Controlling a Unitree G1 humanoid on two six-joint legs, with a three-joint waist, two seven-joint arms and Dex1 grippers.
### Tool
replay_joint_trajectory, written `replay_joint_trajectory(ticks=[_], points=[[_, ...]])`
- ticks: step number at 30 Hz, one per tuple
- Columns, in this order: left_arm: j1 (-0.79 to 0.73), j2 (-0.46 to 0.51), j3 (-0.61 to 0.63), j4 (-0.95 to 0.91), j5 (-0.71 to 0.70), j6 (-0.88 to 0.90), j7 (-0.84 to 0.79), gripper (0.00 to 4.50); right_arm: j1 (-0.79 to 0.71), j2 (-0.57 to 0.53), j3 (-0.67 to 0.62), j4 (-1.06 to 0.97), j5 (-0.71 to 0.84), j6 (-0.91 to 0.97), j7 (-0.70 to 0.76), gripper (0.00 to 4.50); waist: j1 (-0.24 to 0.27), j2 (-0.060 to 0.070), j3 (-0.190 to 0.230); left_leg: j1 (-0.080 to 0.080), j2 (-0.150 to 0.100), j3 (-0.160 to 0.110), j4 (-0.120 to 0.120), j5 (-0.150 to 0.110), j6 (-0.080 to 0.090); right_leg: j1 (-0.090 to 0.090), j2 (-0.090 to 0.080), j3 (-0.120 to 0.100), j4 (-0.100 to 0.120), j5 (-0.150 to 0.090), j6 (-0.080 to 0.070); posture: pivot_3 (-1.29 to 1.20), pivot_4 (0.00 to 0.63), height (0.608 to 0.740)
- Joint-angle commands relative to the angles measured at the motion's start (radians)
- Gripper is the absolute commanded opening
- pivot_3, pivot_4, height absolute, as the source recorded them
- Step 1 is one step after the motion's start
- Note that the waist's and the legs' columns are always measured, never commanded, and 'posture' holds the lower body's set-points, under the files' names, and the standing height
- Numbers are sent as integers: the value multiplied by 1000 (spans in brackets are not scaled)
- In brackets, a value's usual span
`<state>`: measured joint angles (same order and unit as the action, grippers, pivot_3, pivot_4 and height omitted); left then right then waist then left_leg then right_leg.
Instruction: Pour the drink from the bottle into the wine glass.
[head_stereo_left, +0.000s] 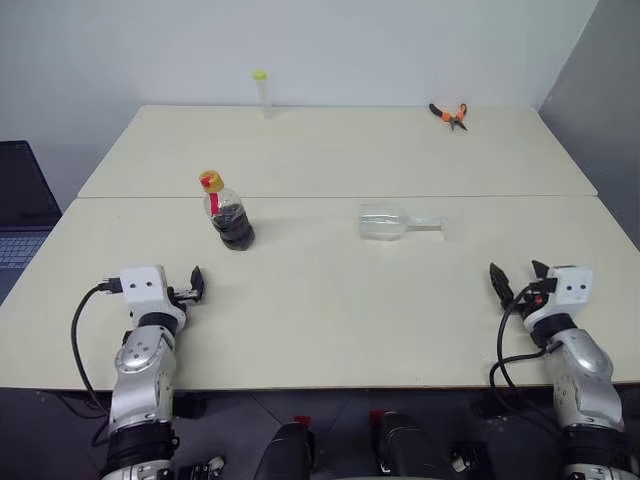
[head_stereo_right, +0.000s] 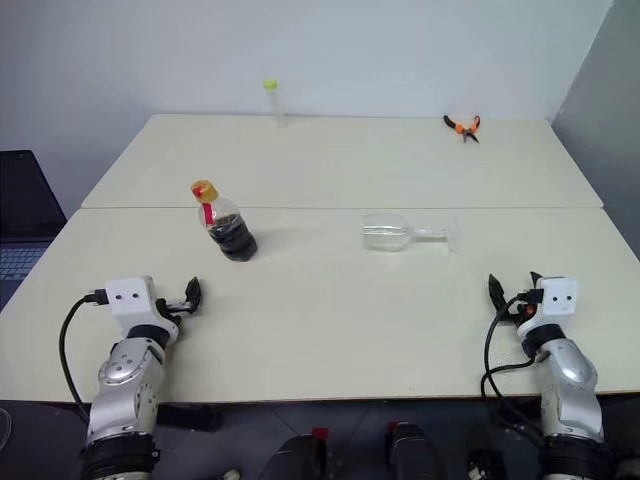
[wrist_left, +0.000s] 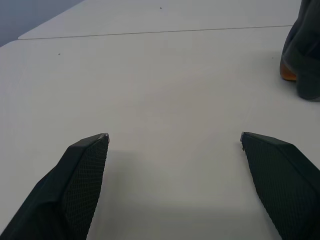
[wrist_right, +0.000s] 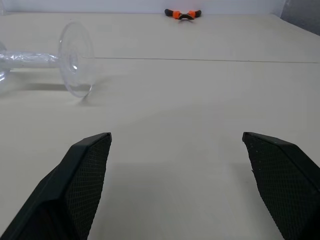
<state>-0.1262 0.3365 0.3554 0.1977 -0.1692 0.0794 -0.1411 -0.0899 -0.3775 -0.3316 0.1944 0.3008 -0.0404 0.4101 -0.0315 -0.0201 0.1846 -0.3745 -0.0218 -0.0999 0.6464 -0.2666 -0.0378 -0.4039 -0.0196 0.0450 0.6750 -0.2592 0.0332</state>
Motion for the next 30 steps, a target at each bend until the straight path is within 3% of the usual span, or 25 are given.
replay_joint_trajectory(ticks=[1,14,23,30], points=[[13,18,-9,-20,15,-17,-8,4471,-12,-12,-20,-16,12,-13,0,4500,0,0,0,0,0,0,0,0,0,0,0,0,0,0,0,0,150,740],[63,24,-40,-126,7,-81,-75,4471,10,-12,22,-60,30,13,73,4500,1,0,0,0,0,0,0,0,0,0,0,0,-1,0,0,0,150,740],[63,38,-116,-214,6,-43,-158,4471,112,-120,163,-458,143,207,288,4500,1,0,0,-1,0,-2,0,0,0,0,0,-1,-1,0,0,0,150,740],[-34,27,-116,-180,-19,-3,-170,4471,74,-218,265,-675,206,368,354,4500,2,0,0,-3,0,-5,1,0,0,0,0,-4,-1,0,0,0,150,740]])
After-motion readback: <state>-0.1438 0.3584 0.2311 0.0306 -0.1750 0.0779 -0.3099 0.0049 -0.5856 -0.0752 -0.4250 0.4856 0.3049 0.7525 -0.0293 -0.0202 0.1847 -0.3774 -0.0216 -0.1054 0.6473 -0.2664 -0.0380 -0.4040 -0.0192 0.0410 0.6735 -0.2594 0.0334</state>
